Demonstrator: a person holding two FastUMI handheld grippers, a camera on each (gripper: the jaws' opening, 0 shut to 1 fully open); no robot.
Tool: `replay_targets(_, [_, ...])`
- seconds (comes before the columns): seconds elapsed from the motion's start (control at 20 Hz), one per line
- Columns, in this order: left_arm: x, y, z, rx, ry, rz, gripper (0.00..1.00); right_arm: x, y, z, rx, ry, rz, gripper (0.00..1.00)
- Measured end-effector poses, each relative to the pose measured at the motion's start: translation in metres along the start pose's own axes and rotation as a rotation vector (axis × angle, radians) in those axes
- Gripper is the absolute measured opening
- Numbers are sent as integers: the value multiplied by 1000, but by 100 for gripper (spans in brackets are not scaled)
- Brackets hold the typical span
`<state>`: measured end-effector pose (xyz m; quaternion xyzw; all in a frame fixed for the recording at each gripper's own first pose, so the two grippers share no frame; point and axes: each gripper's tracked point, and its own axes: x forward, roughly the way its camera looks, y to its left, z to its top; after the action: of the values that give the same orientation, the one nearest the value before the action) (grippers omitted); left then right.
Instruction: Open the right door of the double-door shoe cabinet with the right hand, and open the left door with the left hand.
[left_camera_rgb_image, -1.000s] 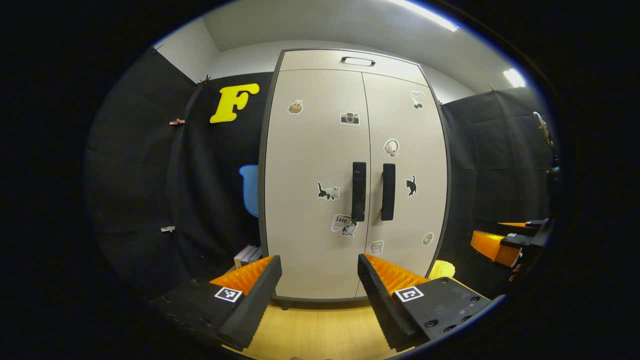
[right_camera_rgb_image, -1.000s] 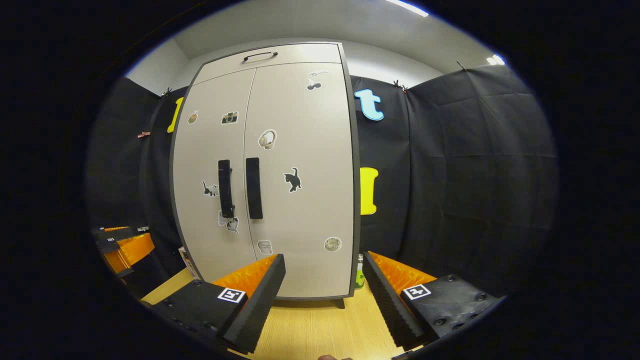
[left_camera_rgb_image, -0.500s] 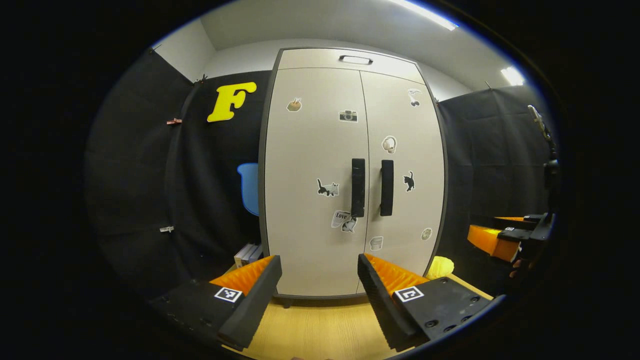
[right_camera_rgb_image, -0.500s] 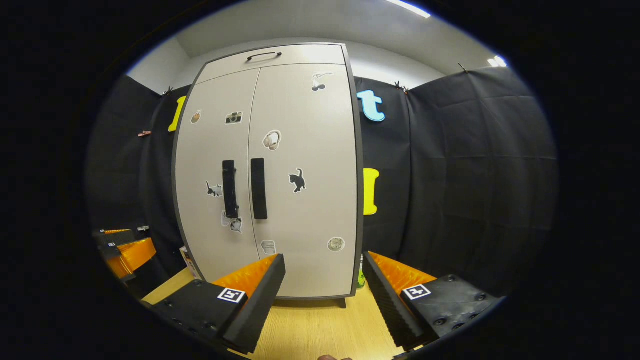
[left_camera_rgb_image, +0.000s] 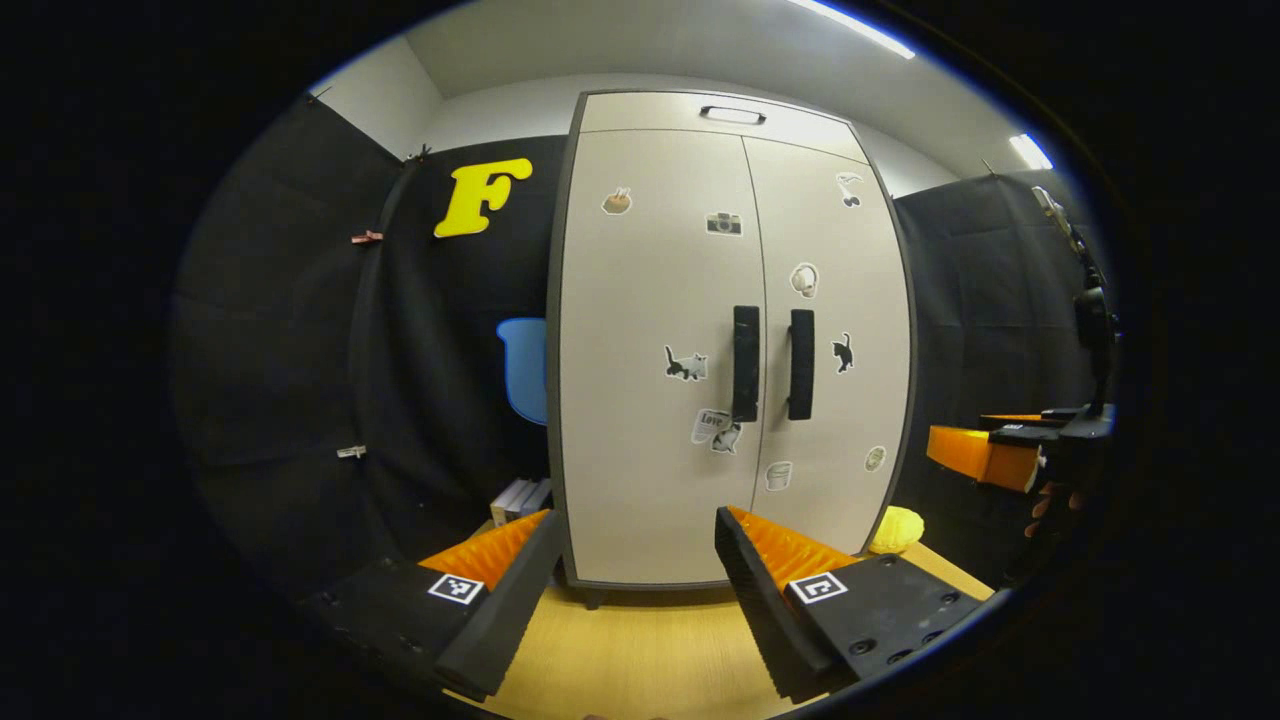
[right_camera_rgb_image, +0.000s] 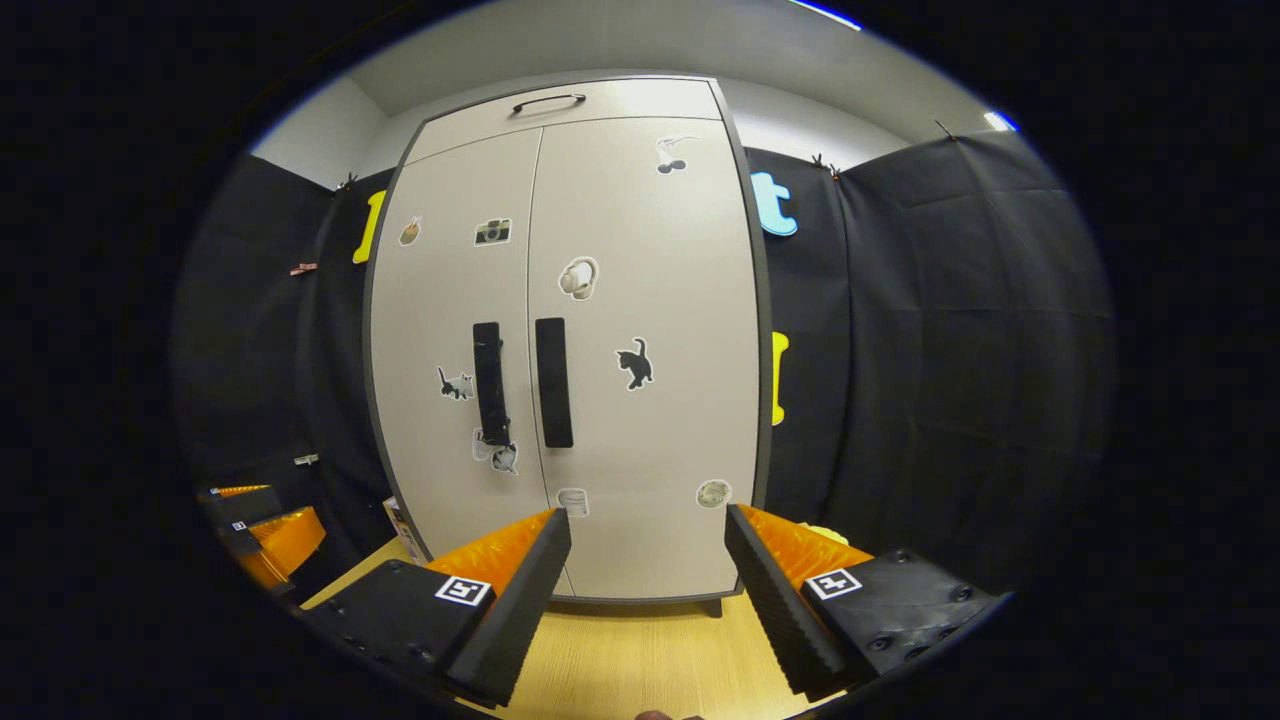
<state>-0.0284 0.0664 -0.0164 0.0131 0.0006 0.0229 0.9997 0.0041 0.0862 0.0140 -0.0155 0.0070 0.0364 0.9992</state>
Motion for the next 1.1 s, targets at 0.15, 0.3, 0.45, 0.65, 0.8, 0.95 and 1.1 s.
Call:
replay_targets(0.15, [-1, 4, -6, -32, 18, 0, 95, 19, 11, 19, -8, -23, 22, 98])
replay_targets(0.3, [-3, 16, -12, -51, 40, 19, 95, 43, 19, 40, 17, -46, 24, 98])
replay_targets(0.45, [-7, 41, -16, -45, 42, 86, 95, 67, 34, 54, 36, -56, 44, 98])
replay_targets(0.65, [-15, 65, -27, -88, 68, 130, 95, 102, 52, 62, 28, -44, 68, 98])
replay_targets(0.8, [-22, 82, -36, -88, 84, 180, 95, 122, 69, 64, 12, -42, 95, 98])
replay_targets(0.95, [-29, 93, -36, -61, 70, 213, 95, 142, 80, 60, -12, -43, 97, 98])
replay_targets(1.1, [-33, 100, -45, -91, 91, 232, 95, 160, 86, 54, -7, -24, 90, 98])
